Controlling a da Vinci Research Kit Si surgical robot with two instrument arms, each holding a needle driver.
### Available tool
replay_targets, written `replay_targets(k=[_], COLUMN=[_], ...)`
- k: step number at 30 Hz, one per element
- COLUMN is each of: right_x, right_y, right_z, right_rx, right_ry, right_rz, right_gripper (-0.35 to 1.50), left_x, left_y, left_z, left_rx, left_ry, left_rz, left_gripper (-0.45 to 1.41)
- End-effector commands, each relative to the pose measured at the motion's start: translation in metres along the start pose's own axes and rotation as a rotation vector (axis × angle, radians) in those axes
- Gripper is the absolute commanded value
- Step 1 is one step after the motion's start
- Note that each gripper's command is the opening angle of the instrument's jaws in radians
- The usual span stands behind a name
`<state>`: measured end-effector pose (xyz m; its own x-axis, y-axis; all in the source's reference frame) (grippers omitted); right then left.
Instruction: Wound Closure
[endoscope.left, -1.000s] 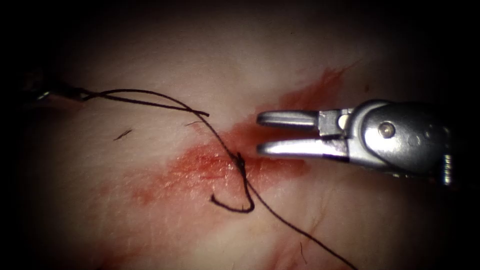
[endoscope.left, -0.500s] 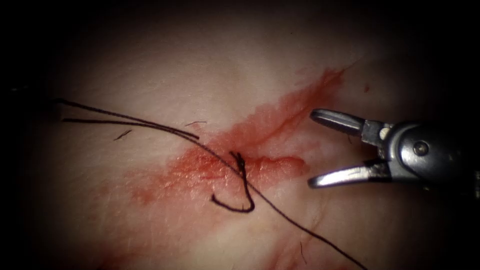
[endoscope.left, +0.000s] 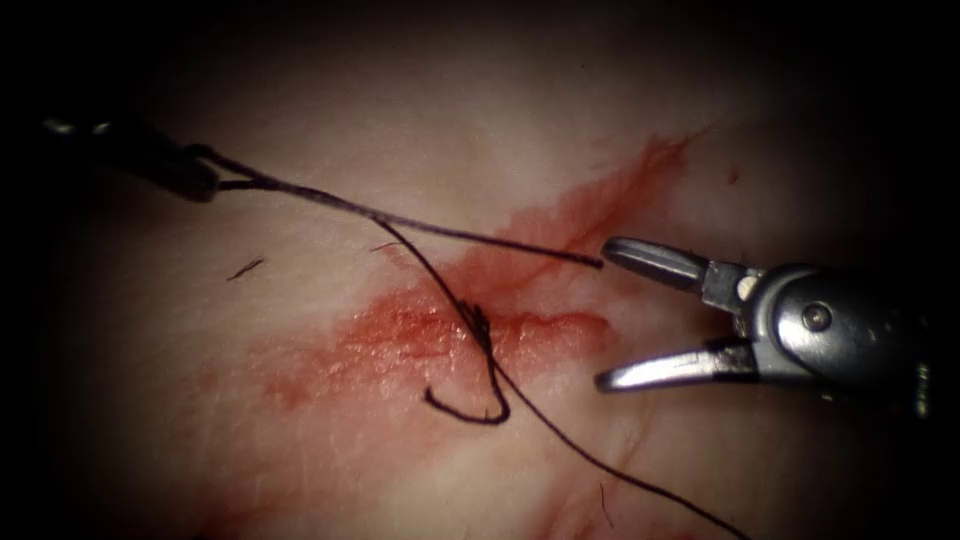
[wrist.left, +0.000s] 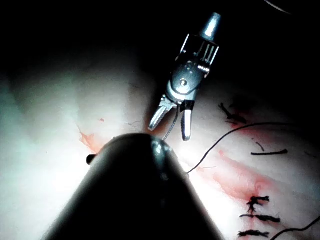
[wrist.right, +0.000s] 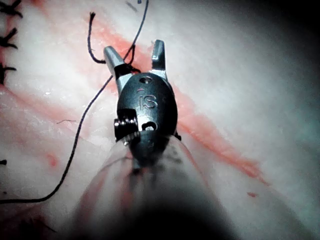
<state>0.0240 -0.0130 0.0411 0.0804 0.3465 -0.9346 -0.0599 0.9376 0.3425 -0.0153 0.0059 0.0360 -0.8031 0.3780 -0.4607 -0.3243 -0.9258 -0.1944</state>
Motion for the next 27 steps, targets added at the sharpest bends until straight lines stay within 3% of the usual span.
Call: replay_targets(k=[1, 3, 4, 9, 12, 14, 15, 17, 21, 27], right_x=[0.0, 0.0, 0.0001, 0.0003, 0.0003, 0.0003, 0.0004, 0.0004, 0.0004, 0.0005], right_y=[0.0002, 0.0002, 0.0001, -0.0002, -0.0003, -0.0004, -0.0005, -0.0006, -0.0006, -0.0008], right_z=[0.0009, 0.0009, 0.001, 0.0012, 0.0014, 0.0015, 0.0016, 0.0016, 0.0016, 0.0016], right_rx=[0.001, 0.0, 0.0, -0.001, -0.003, -0.003, -0.003, -0.003, -0.003, -0.003], right_ry=[0.002, 0.002, 0.002, 0.002, 0.002, 0.002, 0.002, 0.001, 0.001, 0.002], right_rz=[-0.003, -0.003, -0.003, 0.003, 0.003, 0.003, 0.008, 0.008, 0.008, 0.008], right_gripper=[0.84, 0.84, 0.86, 0.88, 0.94, 0.96, 0.93, 0.91, 0.93, 0.94], left_x=[0.0014, 0.0017, 0.0019, 0.0003, -0.0014, -0.0019, -0.0032, -0.0043, -0.0056, -0.0079], left_y=[0.0004, 0.0006, 0.0012, 0.002, 0.0012, 0.0011, 0.0007, 0.0003, 0.0007, 0.0029], left_z=[0.0006, 0.0006, 0.0012, 0.0033, 0.0052, 0.0055, 0.0067, 0.0078, 0.0088, 0.0093], left_rx=[-0.038, -0.051, -0.086, -0.178, -0.166, -0.163, -0.156, -0.16, -0.157, -0.291], left_ry=[0.055, 0.081, 0.139, 0.218, 0.236, 0.236, 0.237, 0.235, 0.236, 0.314], left_rz=[0.053, 0.071, 0.186, 0.345, 0.493, 0.499, 0.51, 0.436, 0.428, 0.743], left_gripper=[0.93, 0.93, 0.88, 0.81, 0.79, 0.79, 0.88, 0.93, 0.88, 0.84])
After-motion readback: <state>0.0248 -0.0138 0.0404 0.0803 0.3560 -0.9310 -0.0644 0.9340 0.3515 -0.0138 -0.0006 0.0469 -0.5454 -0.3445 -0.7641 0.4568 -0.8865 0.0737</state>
